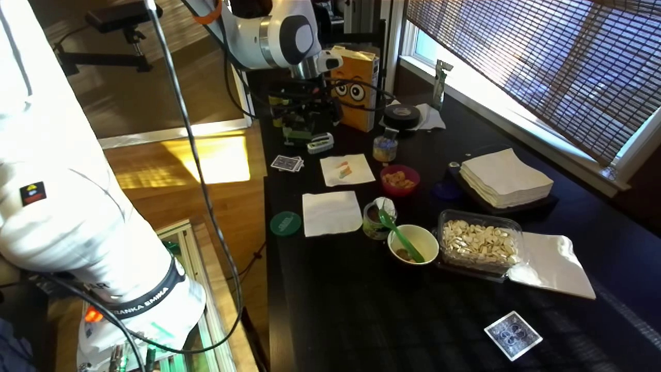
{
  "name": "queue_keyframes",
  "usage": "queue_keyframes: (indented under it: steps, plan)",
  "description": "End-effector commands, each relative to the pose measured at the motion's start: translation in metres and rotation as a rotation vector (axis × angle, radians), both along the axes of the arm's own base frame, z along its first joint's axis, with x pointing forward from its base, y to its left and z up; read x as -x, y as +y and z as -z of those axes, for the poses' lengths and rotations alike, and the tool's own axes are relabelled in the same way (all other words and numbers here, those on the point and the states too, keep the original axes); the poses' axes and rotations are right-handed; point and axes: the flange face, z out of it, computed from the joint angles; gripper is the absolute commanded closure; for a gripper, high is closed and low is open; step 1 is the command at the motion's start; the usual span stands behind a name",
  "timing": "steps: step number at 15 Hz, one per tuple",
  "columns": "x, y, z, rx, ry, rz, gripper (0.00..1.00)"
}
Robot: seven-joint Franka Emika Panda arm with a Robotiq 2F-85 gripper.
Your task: Move the jelly worms to the serviette on the right
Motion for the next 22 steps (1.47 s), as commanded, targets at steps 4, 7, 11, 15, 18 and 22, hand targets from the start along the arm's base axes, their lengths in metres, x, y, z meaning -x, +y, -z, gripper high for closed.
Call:
queue_keyframes:
  steps: [4,7,11,15,18,22]
  plan:
    - [-0.031,0.038,0.055,0.004,0.065,0.071,0.0]
    - [-0.043,0.049,0.08,-0.009,0.083,0.081,0.0]
    - [-0.062,0.052,0.106,-0.017,0.099,0.109,0.0]
    - [-0.079,0.049,0.122,-0.036,0.1,0.124,0.0]
    - [-0.089,0.048,0.128,-0.043,0.097,0.142,0.0]
    - [-0.098,0.046,0.137,-0.049,0.102,0.145,0.0]
